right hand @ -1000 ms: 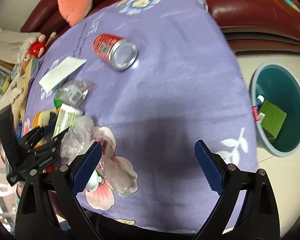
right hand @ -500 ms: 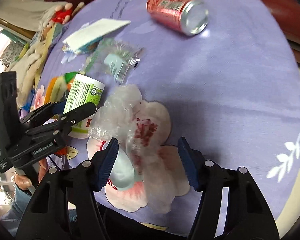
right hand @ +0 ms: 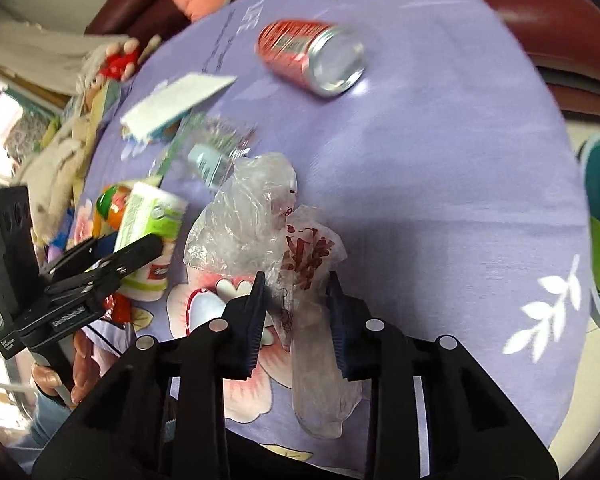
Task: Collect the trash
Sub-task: 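Carry the supplement bottle and plastic bag over the teal bin with both tools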
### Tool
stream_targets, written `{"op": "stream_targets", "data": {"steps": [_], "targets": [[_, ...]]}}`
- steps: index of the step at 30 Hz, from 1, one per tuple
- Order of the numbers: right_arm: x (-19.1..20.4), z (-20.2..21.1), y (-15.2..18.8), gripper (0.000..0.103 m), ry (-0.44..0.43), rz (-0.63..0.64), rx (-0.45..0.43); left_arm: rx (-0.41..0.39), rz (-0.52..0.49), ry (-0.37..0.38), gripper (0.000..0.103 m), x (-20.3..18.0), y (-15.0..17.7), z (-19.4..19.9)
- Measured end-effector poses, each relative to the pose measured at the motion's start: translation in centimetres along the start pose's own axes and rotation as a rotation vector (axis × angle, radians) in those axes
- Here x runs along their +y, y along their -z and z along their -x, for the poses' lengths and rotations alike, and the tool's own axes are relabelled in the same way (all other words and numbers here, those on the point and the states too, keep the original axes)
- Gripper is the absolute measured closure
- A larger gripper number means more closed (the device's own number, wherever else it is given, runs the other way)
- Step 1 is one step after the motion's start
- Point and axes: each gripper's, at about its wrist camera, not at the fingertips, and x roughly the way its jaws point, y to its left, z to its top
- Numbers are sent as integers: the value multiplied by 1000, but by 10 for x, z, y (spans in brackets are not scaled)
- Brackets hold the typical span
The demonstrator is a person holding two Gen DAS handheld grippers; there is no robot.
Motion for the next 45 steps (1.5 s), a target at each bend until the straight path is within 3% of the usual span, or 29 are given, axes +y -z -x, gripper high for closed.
{"op": "stream_targets", "data": {"steps": [9,13,19,23,26,29,35,36,45], "targets": [[-39,36,-2,75,-24,-87,-94,-60,-46,-2,48,-42,-20,19],[-46,40,3,75,-21,-95,-93,-29,-43,17,48,-44,-24,0],[-56,34,10,75,-19,-121,-77,35,-40,-32,47,-38,-19,-42],[-58,31,11,75,-30,-125,-75,52,-20,-62,44,-31,-13,-42],[-58,27,9,75,-41,-125,-70,43,-7,-93,34,-27,-6,-35],[-59,24,9,75,-48,-122,-63,53,15,-91,33,-24,-1,-34],[-64,26,11,75,-64,-127,-67,79,-32,-96,41,-45,-7,-49],[-66,27,12,75,-65,-129,-68,78,-52,-108,50,-52,-8,-52],[-91,53,11,75,-88,-163,-130,57,-144,-124,50,-108,-8,-43]]}}
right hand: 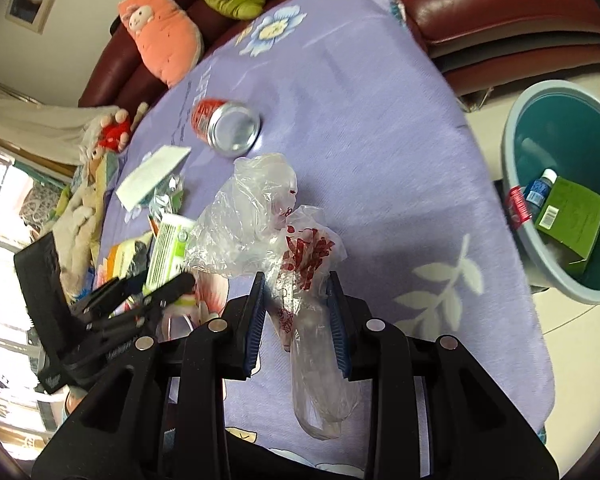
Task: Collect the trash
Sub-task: 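Carry the supplement bottle and plastic bag over the teal bin with both tools, then open the left tool to drop the bottle while the right tool releases the bag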
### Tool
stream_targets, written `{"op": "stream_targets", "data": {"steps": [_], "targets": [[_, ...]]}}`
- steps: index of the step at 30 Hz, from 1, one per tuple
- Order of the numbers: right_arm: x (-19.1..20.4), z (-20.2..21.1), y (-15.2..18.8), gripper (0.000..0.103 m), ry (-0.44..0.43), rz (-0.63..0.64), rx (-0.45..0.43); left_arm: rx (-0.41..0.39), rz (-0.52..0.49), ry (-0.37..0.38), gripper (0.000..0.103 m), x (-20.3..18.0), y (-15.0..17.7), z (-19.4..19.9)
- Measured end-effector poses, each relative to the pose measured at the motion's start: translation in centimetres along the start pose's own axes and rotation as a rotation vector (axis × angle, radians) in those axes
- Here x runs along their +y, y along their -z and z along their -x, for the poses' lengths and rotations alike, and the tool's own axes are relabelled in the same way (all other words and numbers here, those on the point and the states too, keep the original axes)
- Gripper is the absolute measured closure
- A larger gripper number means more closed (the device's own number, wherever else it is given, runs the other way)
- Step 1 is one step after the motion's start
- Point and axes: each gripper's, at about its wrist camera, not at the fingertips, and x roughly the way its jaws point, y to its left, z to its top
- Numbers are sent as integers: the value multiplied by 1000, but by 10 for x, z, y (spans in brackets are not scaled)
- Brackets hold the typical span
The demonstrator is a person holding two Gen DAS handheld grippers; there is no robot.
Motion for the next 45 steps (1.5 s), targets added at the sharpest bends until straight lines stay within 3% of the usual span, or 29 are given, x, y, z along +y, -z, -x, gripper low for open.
{"op": "stream_targets", "data": {"steps": [7,16,22,30,33,37,45], "targets": [[-33,37,-13,75,-17,-55,-94,-66,-92,28,50,-51,-26,23],[-107,109,-24,75,48,-183,-272,-92,-179,135,50,-140,-67,10],[-169,155,-22,75,151,-293,-365,-45,-248,212,50,-204,-89,-25],[-207,153,-23,75,199,-357,-361,37,-306,242,49,-258,-105,-79],[-212,147,-26,75,208,-366,-350,46,-320,230,44,-270,-108,-89],[-213,139,-29,75,225,-360,-330,34,-317,201,22,-265,-105,-94],[-201,129,-40,72,286,-315,-312,35,-288,149,19,-245,-102,-93]]}}
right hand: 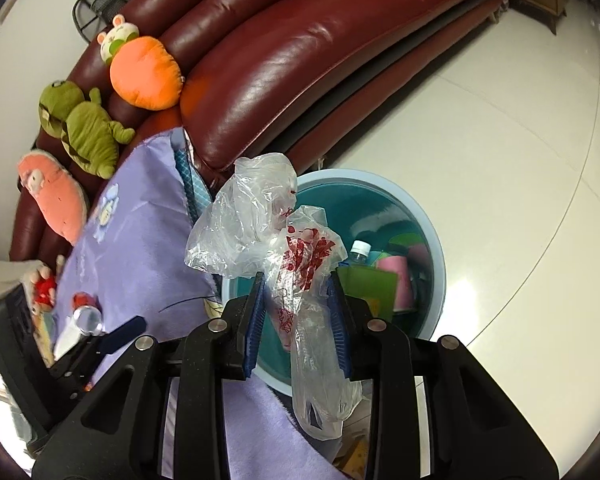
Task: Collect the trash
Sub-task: 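Open the left tool to drop the bottle while the right tool releases the bag, then move both tools back over the trash on the table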
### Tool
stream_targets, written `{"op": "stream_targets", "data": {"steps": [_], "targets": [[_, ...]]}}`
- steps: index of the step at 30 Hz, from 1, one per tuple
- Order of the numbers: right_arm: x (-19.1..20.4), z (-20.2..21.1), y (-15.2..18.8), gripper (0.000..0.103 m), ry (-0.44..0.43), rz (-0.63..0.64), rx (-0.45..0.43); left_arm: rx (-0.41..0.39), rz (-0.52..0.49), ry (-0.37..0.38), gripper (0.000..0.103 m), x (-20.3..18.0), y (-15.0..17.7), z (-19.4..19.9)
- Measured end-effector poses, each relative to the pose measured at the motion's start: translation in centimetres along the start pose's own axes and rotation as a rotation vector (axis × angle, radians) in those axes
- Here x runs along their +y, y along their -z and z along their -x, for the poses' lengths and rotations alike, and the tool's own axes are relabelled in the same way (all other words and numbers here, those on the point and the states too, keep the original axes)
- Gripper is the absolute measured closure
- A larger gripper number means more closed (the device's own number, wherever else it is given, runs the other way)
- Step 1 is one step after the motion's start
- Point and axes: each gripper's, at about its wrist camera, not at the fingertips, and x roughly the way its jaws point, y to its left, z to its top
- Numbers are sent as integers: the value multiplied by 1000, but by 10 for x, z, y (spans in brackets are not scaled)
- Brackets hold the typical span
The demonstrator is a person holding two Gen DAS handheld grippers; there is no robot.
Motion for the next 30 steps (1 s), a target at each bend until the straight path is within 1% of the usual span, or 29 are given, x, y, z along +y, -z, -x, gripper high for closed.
{"op": "stream_targets", "data": {"steps": [2,3,4,5,7,8,12,20,26,30], "targets": [[6,-3,1,63,17,19,7,5,11,-19,19,4,2,2],[8,-3,0,51,24,23,5,8,18,-20,18,6,3,2],[10,-3,-1,44,29,28,2,10,22,-21,18,8,4,3],[13,-2,-1,42,34,34,-2,11,26,-22,18,9,5,3],[16,-1,-1,32,41,41,-3,13,34,-21,18,12,7,4],[18,1,-1,31,53,45,-6,14,38,-18,18,14,8,4],[23,5,2,26,74,57,0,5,49,-13,18,19,12,12],[40,15,16,26,105,83,16,-18,69,-11,18,33,22,32],[66,24,33,26,82,128,27,-39,99,-19,17,52,42,56],[86,29,48,26,59,156,37,-44,144,-26,17,75,65,74]]}}
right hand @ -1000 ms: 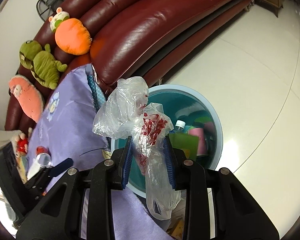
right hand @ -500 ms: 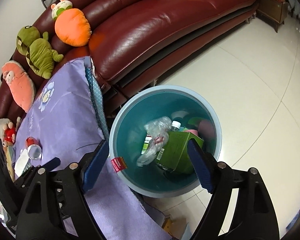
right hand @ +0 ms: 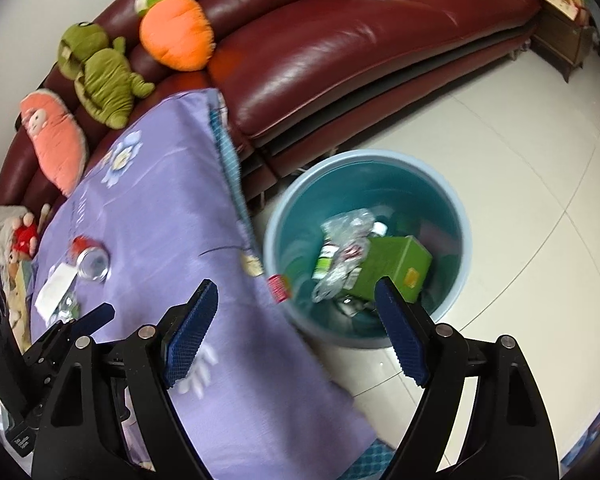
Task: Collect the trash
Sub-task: 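Move both tools back over the trash on the table, then grasp the red-orange wrapper with the left tool while the right tool grasps the orange-and-cream snack bag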
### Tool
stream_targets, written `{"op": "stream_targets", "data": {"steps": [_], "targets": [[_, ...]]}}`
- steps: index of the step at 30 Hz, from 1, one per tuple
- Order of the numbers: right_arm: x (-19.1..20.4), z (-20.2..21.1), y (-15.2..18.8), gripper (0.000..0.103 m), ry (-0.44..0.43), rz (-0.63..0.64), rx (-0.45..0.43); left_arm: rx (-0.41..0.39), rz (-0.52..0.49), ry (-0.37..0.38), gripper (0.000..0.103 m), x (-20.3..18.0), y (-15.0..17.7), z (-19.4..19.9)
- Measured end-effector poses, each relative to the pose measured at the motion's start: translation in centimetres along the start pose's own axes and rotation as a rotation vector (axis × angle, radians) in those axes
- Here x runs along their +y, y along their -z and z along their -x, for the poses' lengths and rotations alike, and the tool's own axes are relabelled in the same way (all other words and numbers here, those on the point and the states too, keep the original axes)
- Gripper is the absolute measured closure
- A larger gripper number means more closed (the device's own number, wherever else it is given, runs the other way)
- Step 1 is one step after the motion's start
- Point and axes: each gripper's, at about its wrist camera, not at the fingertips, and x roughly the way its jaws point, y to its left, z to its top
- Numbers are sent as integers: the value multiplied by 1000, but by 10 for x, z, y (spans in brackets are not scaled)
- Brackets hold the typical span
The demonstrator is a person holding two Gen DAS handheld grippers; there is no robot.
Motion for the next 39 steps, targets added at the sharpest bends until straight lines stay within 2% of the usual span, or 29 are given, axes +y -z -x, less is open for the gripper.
{"op": "stream_targets", "data": {"steps": [12,15,20,29,36,39], "targets": [[91,5,46,26,-53,153,55,-46,181,-44,17,97,69,68],[122,1,60,26,-97,211,100,-66,218,-66,17,120,86,87],[175,-4,83,26,-123,319,142,-88,282,-107,17,160,113,113],[248,-29,136,25,-139,503,261,-130,417,-206,16,229,176,160],[284,-52,168,25,-110,620,329,-115,547,-246,15,282,221,163],[292,-58,173,25,-97,642,342,-96,576,-230,15,292,236,158]]}}
